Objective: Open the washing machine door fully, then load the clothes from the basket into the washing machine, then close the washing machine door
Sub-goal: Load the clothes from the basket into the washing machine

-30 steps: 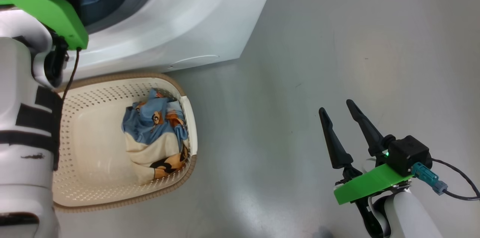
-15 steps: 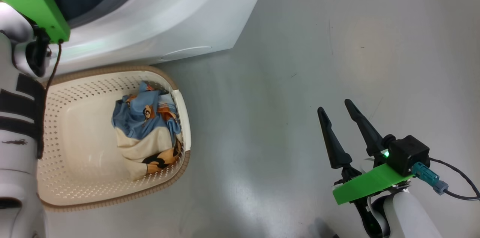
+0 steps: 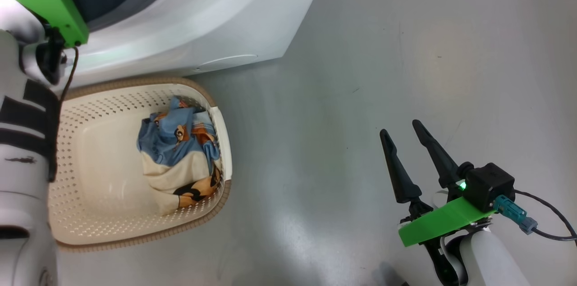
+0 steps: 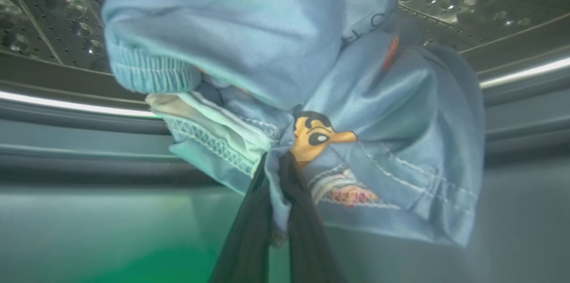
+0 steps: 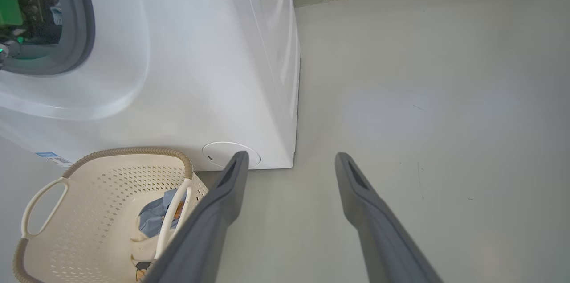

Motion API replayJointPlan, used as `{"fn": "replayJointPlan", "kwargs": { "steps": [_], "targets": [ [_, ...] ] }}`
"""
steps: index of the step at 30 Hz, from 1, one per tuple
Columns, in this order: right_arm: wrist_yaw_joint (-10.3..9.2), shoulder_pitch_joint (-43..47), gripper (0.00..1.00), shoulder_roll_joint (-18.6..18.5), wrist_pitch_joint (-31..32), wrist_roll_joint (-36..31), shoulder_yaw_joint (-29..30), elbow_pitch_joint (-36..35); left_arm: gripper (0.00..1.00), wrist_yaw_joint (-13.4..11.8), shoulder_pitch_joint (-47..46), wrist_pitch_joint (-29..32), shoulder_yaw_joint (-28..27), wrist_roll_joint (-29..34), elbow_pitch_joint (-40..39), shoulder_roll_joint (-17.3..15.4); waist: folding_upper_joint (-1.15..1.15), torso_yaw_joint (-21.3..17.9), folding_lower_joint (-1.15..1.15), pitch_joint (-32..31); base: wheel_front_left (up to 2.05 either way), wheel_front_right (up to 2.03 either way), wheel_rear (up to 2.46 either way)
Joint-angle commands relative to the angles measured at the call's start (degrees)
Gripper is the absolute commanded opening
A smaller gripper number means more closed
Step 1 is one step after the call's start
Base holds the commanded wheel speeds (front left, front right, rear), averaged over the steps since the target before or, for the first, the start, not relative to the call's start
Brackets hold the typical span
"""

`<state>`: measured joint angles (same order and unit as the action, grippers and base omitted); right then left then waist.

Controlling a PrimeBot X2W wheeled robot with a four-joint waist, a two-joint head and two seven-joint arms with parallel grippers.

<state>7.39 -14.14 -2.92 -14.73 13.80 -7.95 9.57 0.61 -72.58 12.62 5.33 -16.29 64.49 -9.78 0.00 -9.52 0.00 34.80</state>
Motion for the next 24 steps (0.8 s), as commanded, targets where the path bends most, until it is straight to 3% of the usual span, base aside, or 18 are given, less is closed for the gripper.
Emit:
{"fn": "replayJointPlan", "kwargs": {
  "steps": [1,11,24],
  "targets": [
    [0.1,0.3,1.0,0.0,-0.3,0.5,-1.3,-1.2,0.0,0.5,0.1,0.5,-0.5,-0.7,-0.1,-1.5,0.0,0.1,0.0,-0.1,0.0,0.0,0.0],
    [0.1,0.4,1.0,0.0,-0.3,1.2,-1.1,-1.4,0.0,4.4,-1.4,-13.0,0.8,-1.0,-3.6,-1.6,0.0,0.1,0.0,0.1,0.0,0.0,0.0],
    [0.1,1.1,1.0,0.0,-0.3,1.7,-1.2,-1.7,0.0,6.0,-5.4,-23.1,2.6,-0.9,-2.8,-3.3,0.0,-0.4,0.0,1.2,0.0,0.0,0.0]
  ]
}}
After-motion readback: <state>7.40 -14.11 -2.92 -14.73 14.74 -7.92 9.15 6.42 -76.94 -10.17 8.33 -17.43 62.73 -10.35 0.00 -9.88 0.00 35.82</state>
